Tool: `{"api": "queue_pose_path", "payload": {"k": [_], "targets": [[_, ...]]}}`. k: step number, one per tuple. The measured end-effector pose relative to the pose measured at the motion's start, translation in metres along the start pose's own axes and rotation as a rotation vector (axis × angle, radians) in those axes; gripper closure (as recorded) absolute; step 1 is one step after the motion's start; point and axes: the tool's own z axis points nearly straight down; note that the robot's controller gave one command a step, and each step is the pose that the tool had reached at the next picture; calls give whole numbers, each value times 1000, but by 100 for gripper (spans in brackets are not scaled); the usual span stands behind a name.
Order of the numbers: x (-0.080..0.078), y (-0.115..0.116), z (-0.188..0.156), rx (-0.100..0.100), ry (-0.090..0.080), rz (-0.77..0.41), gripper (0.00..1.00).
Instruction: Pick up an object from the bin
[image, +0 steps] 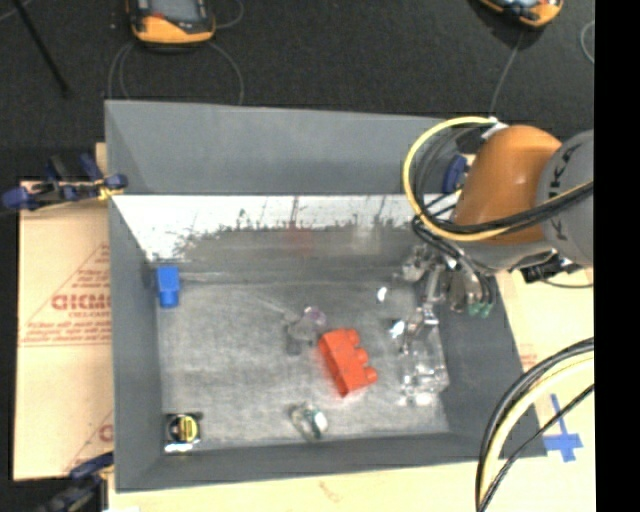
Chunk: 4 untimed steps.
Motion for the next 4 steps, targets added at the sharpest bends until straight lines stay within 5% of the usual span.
{"api": "queue_pose_path", "payload": {"k": [1,2,3,4], "targets": [[4,54,61,6,-9,-248,0],[61,82,38,5,-2,-546,0],[64,92,70,10,-11,-781,0],[62,93,68,10,-16,-783,100]]}}
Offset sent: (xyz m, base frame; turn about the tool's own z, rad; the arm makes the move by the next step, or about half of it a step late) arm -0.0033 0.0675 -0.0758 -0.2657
